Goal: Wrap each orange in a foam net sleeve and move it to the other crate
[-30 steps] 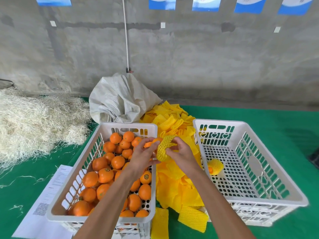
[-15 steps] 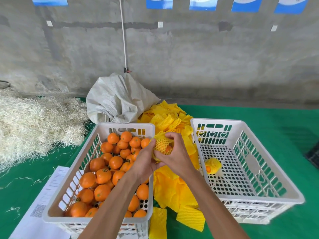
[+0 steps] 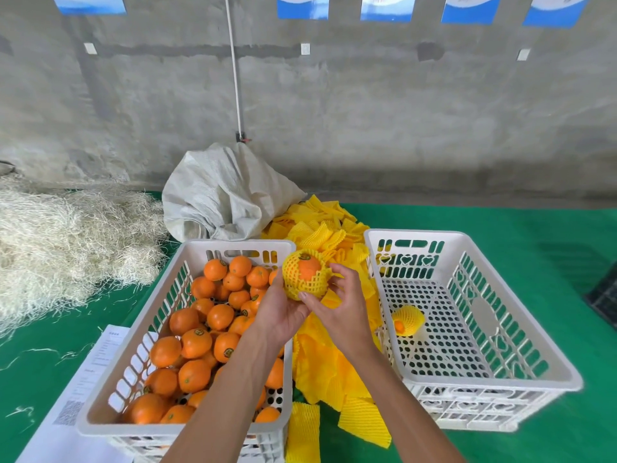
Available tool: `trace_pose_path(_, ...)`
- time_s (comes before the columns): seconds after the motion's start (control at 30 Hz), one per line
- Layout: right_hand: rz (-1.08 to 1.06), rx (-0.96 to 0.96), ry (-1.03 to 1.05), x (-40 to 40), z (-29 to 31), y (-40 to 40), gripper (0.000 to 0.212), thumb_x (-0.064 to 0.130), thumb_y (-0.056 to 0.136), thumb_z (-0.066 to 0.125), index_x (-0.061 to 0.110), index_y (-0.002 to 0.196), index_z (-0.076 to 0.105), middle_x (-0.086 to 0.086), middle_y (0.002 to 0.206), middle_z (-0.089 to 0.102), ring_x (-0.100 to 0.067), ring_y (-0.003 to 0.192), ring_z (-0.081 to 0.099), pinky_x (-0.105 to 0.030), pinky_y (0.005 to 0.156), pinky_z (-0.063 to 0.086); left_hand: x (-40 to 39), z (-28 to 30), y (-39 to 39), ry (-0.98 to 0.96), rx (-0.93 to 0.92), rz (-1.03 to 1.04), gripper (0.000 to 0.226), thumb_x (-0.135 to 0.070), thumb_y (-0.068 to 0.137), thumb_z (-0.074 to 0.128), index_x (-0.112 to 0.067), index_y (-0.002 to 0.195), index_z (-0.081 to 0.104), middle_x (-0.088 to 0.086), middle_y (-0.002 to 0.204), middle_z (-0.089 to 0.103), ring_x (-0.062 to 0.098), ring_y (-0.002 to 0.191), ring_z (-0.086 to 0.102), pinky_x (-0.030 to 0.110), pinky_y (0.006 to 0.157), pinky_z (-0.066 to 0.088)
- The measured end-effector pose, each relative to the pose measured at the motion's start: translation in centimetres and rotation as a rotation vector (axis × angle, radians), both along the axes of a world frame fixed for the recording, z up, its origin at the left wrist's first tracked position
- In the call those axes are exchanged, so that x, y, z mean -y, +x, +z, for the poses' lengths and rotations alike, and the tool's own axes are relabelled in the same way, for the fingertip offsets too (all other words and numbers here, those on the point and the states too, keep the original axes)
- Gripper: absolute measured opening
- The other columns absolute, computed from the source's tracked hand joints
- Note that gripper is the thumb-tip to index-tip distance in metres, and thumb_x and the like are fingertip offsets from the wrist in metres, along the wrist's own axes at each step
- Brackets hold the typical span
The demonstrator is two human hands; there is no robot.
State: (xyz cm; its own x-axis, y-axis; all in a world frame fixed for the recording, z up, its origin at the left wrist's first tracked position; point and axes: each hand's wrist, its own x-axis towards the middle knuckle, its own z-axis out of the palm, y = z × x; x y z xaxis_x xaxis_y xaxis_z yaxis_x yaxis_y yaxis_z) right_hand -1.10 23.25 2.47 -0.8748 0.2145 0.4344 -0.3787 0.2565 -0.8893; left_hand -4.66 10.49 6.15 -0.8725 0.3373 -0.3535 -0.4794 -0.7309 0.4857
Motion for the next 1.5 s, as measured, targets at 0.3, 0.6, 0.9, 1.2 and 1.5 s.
trace_pose_path(0.3, -0.019, 0.0, 0.132, -1.9, -0.3, 0.2, 0.053, 0.054, 0.093, 0.069, 0.048, 0.14, 0.044, 0.021, 0.13, 0.053, -0.01, 0.116, 0.061, -0.027, 0.089, 0.057, -0.4, 0.3, 0.2, -0.003, 0.056, -0.01, 0.065, -0.053, 0.109, 0.041, -0.003, 0.149, 0.051, 0.025, 0.151, 0.052, 0.035, 0.14, 0.051, 0.045, 0.104, 0.05)
trace_pose_path(0.6, -0.101, -0.196, 0.378, -3.4, 0.4, 0.8, 0.009, 0.025, 0.097, 0.071, 0.02, 0.103, 0.067, 0.006, 0.122, 0.054, -0.01, 0.117, 0.059, -0.035, 0.076, 0.058, -0.5, 0.6, 1.0, -0.126, -0.088, -0.051, 0.06, -0.044, 0.094, 0.071, -0.013, 0.144, 0.058, 0.019, 0.144, 0.061, 0.03, 0.129, 0.064, 0.046, 0.103, 0.056)
trace_pose_path(0.9, -0.098, -0.198, 0.657, -3.9, 0.9, 1.3, 0.018, 0.032, 0.098, 0.057, 0.021, 0.097, 0.071, 0.01, 0.119, 0.06, -0.011, 0.109, 0.059, -0.035, 0.078, 0.054, -0.6, 1.2, 1.5, -0.21, -0.145, -0.092, 0.083, -0.077, 0.087, 0.057, -0.022, 0.149, 0.055, 0.012, 0.146, 0.062, 0.032, 0.138, 0.056, 0.053, 0.122, 0.034)
trace_pose_path(1.2, -0.066, 0.102, 0.208, -2.8, 2.0, 0.4, 0.068, 0.075, 0.082, 0.066, 0.048, 0.138, 0.04, 0.018, 0.1, 0.062, -0.008, 0.074, 0.069, -0.029, 0.06, 0.057, -1.3, 1.5, 2.8, -0.405, -0.316, -0.055, 0.05, -0.054, 0.09, 0.073, -0.028, 0.132, 0.072, -0.012, 0.136, 0.069, 0.014, 0.133, 0.057, 0.056, 0.112, 0.047)
trace_pose_path(1.5, -0.034, -0.072, 0.243, -3.4, 1.6, 0.5, 0.018, 0.042, 0.104, 0.056, 0.024, 0.105, 0.058, 0.006, 0.11, 0.051, -0.012, 0.104, 0.061, -0.024, 0.085, 0.055, -2.2, 0.8, 3.1, -0.285, -0.237, -0.019, 0.045, -0.057, 0.095, 0.06, -0.037, 0.136, 0.059, -0.009, 0.14, 0.059, 0.021, 0.131, 0.06, 0.056, 0.102, 0.055)
